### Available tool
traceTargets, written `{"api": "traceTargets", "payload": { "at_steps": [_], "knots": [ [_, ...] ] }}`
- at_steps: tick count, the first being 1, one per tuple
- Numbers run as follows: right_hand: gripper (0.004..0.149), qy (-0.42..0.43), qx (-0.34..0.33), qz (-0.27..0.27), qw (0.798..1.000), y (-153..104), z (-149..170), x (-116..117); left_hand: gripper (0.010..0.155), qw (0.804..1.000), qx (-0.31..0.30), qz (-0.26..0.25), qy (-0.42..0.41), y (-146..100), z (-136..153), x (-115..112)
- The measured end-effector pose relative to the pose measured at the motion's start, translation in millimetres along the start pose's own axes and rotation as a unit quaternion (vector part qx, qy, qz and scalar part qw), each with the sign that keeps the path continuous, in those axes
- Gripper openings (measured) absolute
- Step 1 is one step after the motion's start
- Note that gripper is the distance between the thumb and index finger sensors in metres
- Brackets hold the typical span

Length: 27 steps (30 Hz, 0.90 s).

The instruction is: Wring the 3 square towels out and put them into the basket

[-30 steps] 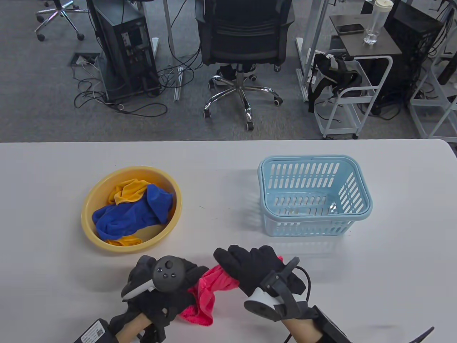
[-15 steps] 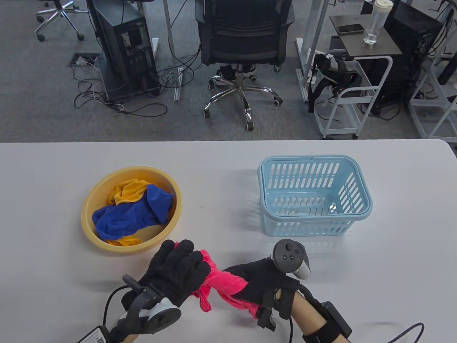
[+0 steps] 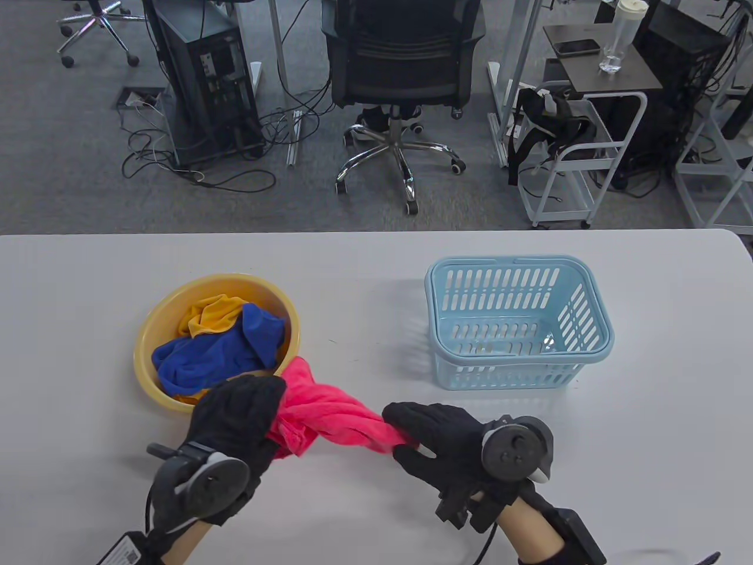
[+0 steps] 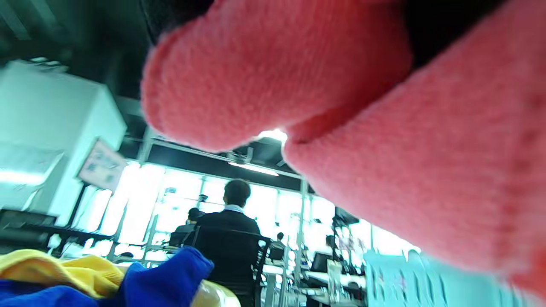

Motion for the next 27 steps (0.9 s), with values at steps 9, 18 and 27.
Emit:
{"api": "traceTargets", "payload": {
  "at_steps": [9, 18, 27],
  "knots": [
    [0.092, -0.113, -0.026, -0.084, 0.990, -8, -43, 62, 0.066, 0.978, -0.110, 0.170, -0.051, -45, -54, -64],
    [0.064, 0.071, 0.128, -0.179, 0.973, -6, 1, 87, 0.073, 0.954, -0.121, 0.271, -0.030, -56, -50, -97],
    [0.064, 0.348, 0.190, 0.002, 0.918, 0, 35, 1, 0.078, 0.968, -0.073, 0.236, -0.040, -44, -19, -76]
  ]
}}
Point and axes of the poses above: the tracker on the back of each hand, its own z axis roughly to the little-finger side, its own y axis roughly from the wrist to the fingertips, x = y × z, the point moved 3 cm from there along y, roughly from the wrist to the fingertips, and after that the axes turned 1 degree about -y, right-handed, at the moved point
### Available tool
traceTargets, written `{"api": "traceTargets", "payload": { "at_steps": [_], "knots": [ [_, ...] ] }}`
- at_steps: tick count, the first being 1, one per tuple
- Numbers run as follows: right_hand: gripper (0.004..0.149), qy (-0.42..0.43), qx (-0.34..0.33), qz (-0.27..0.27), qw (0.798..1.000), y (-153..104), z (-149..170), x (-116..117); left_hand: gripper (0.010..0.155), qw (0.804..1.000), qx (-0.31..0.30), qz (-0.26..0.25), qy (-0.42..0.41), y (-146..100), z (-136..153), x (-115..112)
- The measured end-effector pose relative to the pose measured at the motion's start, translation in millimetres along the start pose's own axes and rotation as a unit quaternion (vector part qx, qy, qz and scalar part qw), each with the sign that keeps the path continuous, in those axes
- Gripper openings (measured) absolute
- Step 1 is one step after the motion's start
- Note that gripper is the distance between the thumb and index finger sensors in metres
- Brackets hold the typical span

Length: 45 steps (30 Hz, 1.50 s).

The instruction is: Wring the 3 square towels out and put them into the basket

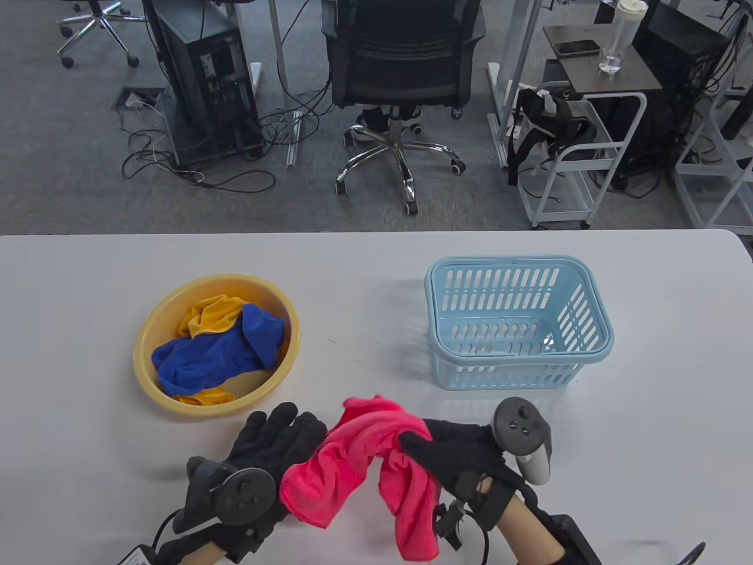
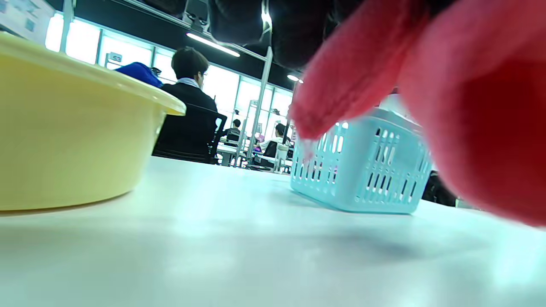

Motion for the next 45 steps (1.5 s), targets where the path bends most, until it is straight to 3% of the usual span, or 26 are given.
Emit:
{"api": "traceTargets", "payload": {
  "at_steps": [2, 4, 8, 12, 14, 15, 16, 17, 20, 21, 23, 27, 32, 34, 36, 41, 45],
  "knots": [
    [0.065, 0.108, -0.043, 0.049, 0.992, 2, -19, -21, 0.078, 1.000, 0.006, -0.004, -0.002, -1, 3, 3],
    [0.066, 0.161, -0.062, 0.110, 0.979, 3, -40, -44, 0.078, 1.000, 0.009, -0.002, 0.000, -1, 4, 4],
    [0.068, 0.130, -0.098, 0.168, 0.972, 18, -76, -81, 0.080, 1.000, 0.007, 0.002, 0.004, -2, 2, 2],
    [0.071, 0.002, -0.075, 0.249, 0.966, 36, -85, -114, 0.080, 1.000, 0.003, 0.008, 0.008, -2, 0, 0],
    [0.084, -0.163, 0.029, 0.232, 0.958, 48, -75, -126, 0.081, 1.000, 0.005, 0.015, 0.011, -2, 0, -1],
    [0.087, -0.252, 0.078, 0.219, 0.939, 51, -70, -129, 0.081, 1.000, 0.006, 0.019, 0.012, -2, 0, -2],
    [0.089, -0.360, 0.120, 0.195, 0.905, 50, -66, -130, 0.080, 1.000, 0.008, 0.024, 0.014, -2, 0, -3],
    [0.089, -0.442, 0.115, 0.190, 0.869, 48, -67, -127, 0.080, 0.999, 0.011, 0.030, 0.016, -2, 0, -5],
    [0.080, -0.525, 0.031, 0.151, 0.837, 36, -70, -97, 0.080, 0.999, 0.014, 0.038, 0.022, -1, 1, -6],
    [0.078, -0.543, -0.007, 0.120, 0.831, 27, -71, -75, 0.080, 0.999, 0.017, 0.043, 0.022, -1, 1, -8],
    [0.071, -0.555, -0.043, 0.085, 0.826, 14, -70, -49, 0.080, 0.998, 0.017, 0.048, 0.025, -1, 2, -9],
    [0.071, -0.563, -0.110, 0.009, 0.819, -16, -59, 6, 0.080, 0.998, 0.019, 0.053, 0.031, 0, 2, -12],
    [0.071, -0.542, -0.148, -0.058, 0.825, -37, -23, 49, 0.080, 0.997, 0.017, 0.065, 0.046, -1, -4, -17],
    [0.074, -0.548, -0.147, -0.060, 0.821, -40, -9, 55, 0.080, 0.996, 0.017, 0.070, 0.051, -1, -5, -20],
    [0.075, -0.543, -0.112, -0.108, 0.825, -42, 0, 58, 0.081, 0.995, 0.017, 0.080, 0.055, -1, -7, -23],
    [0.074, -0.528, -0.117, -0.085, 0.837, -43, 3, 50, 0.079, 0.992, 0.022, 0.103, 0.063, 0, -9, -27],
    [0.073, -0.519, -0.114, -0.090, 0.842, -44, 8, 47, 0.078, 0.992, 0.076, 0.082, 0.054, 14, 9, 4]
  ]
}}
Point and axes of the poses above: the tracker on the back of each hand, its own z axis roughly to the little-finger side, its own y axis roughly from the wrist to the fingertips, x = y × z, the point moved 3 cm from there along y, roughly from the wrist to the fingertips, and after that the axes turned 1 degree about -y, right-handed, at the moved point
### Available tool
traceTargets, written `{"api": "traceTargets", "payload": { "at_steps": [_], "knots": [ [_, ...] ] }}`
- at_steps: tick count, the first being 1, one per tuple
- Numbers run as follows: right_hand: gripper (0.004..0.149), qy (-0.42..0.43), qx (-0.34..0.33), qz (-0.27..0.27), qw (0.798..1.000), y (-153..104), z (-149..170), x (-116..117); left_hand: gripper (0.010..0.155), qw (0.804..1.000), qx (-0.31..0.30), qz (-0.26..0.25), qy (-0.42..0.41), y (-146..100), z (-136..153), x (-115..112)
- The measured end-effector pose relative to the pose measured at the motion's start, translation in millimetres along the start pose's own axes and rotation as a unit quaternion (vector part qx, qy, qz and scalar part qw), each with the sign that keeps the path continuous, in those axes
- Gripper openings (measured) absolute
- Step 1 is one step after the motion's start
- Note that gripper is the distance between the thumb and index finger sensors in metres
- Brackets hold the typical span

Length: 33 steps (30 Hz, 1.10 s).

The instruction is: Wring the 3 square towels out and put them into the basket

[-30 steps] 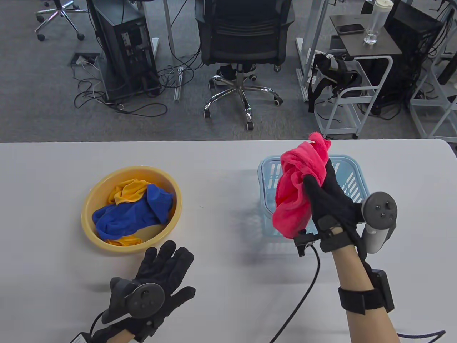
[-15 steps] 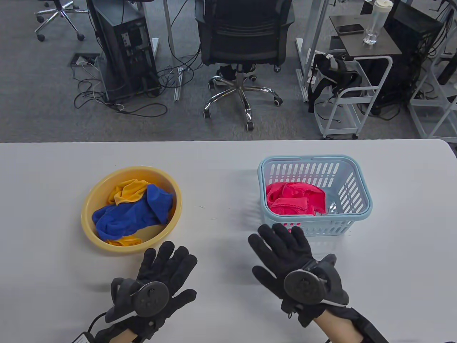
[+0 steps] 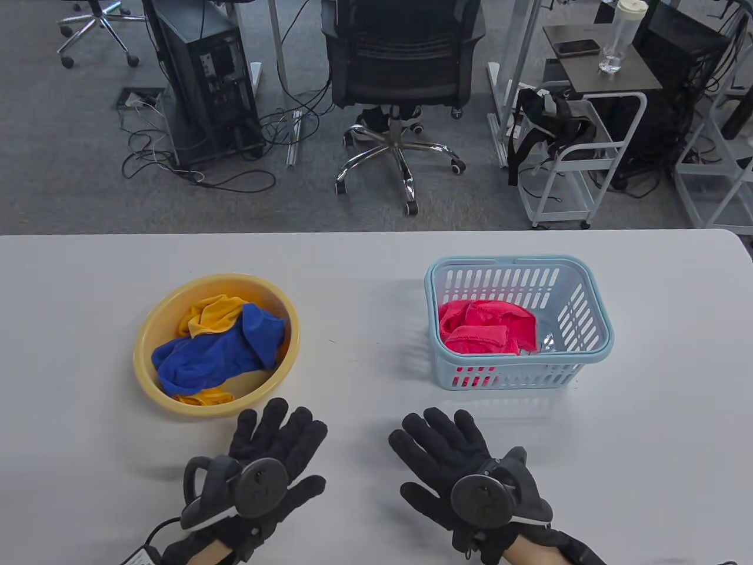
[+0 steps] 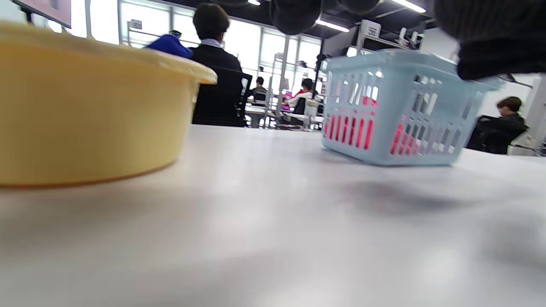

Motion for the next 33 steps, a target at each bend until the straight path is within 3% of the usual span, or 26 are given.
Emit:
{"api": "traceTargets", "payload": {
  "at_steps": [3, 7, 10, 14, 16, 17, 20, 24, 26, 28, 30, 33],
  "knots": [
    [0.072, 0.009, -0.002, -0.007, 1.000, 0, 0, 0, 0.079, 0.995, 0.101, 0.017, 0.000, 21, 38, 37],
    [0.073, -0.002, -0.004, -0.010, 1.000, -2, -2, -2, 0.083, 0.963, 0.238, 0.042, 0.118, 56, 104, 67],
    [0.073, 0.000, -0.006, -0.009, 1.000, -3, -4, -2, 0.086, 0.918, 0.326, 0.130, 0.187, 74, 149, 57],
    [0.073, 0.004, -0.006, -0.008, 1.000, -3, -3, -3, 0.080, 0.890, 0.362, 0.213, 0.179, 88, 181, 38],
    [0.073, 0.005, -0.005, -0.008, 1.000, -3, -3, -3, 0.079, 0.893, 0.355, 0.225, 0.164, 93, 188, 29],
    [0.073, 0.005, -0.005, -0.008, 1.000, -3, -3, -3, 0.077, 0.885, 0.366, 0.231, 0.172, 95, 191, 24],
    [0.073, 0.007, -0.003, -0.007, 1.000, -3, -2, -3, 0.056, 0.874, 0.373, 0.223, 0.215, 101, 192, 18],
    [0.072, 0.019, 0.003, -0.005, 1.000, -4, 1, -4, 0.045, 0.906, 0.344, 0.147, 0.199, 102, 184, 43],
    [0.072, 0.023, 0.005, -0.005, 1.000, -3, 3, -4, 0.044, 0.935, 0.324, 0.043, 0.137, 94, 174, 80],
    [0.072, 0.028, 0.009, -0.009, 1.000, -3, 6, -4, 0.044, 0.949, 0.302, -0.074, 0.059, 82, 166, 123],
    [0.072, 0.040, 0.018, 0.000, 0.999, -2, 10, -8, 0.044, 0.944, 0.259, -0.201, -0.029, 63, 157, 178],
    [0.070, 0.059, 0.033, 0.014, 0.998, 0, 19, -12, 0.044, 0.907, 0.187, -0.359, -0.113, 29, 136, 248]
  ]
}}
Point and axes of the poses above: the tracker on the back of each hand, its own z axis roughly to the little-finger side, its own y axis roughly from the wrist to the fingertips, x = y × z, the point moved 3 cm from there along y, roughly from the wrist to the fingertips, and after that the axes turned 1 degree about -y, right-handed, at the moved point
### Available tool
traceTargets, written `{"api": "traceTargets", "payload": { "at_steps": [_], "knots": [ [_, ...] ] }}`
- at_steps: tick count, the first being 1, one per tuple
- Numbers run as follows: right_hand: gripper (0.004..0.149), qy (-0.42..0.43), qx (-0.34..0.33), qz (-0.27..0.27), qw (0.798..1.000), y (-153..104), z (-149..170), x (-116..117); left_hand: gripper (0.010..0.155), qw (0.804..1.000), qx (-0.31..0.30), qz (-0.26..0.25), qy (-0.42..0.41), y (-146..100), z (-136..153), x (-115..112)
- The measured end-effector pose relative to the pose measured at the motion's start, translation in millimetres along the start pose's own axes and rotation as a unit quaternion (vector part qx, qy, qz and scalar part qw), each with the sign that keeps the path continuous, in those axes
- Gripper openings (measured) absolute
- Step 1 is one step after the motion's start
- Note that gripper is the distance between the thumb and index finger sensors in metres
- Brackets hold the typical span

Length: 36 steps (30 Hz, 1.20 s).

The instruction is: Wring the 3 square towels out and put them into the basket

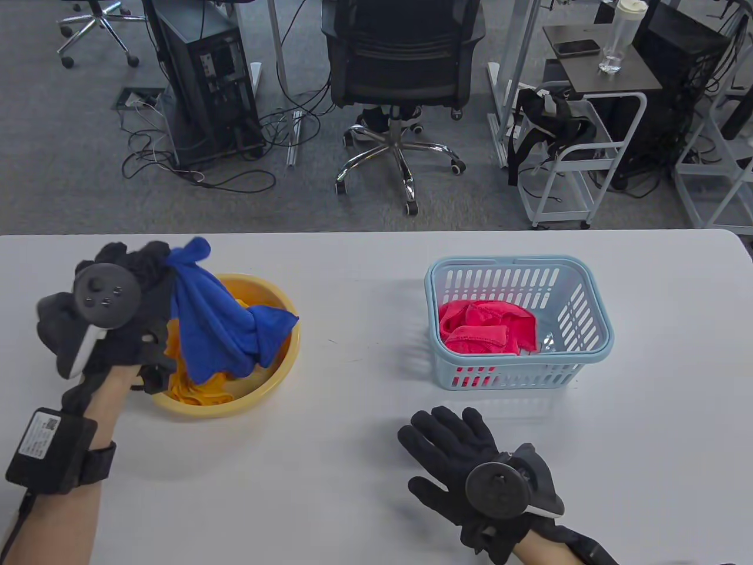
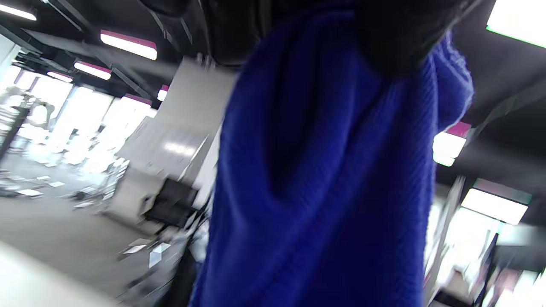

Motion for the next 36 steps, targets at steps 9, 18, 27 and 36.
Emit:
{"api": "traceTargets", "payload": {
  "at_steps": [9, 18, 27, 36],
  "knots": [
    [0.073, 0.141, -0.003, 0.090, 0.986, 24, -7, -52, 0.045, 0.964, -0.227, -0.101, -0.096, -70, -111, 75],
    [0.091, 0.215, -0.099, 0.178, 0.955, 84, -81, -118, 0.044, 0.939, -0.336, -0.047, -0.057, -156, -170, -18],
    [0.045, -0.009, -0.071, 0.270, 0.960, 71, -76, -132, 0.065, 0.922, -0.278, 0.182, -0.200, -154, -152, -77],
    [0.042, -0.119, -0.100, 0.284, 0.946, 66, -106, -121, 0.042, 0.948, -0.285, 0.082, -0.117, -164, -157, -64]
  ]
}}
Point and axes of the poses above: the tracker on the back of each hand, its own z axis roughly to the little-finger side, its own y axis roughly from the wrist to the fingertips, x = y × z, the point moved 3 cm from there along y, roughly from the wrist to the fingertips, and after that the axes turned 1 degree about -y, right-handed, at the moved point
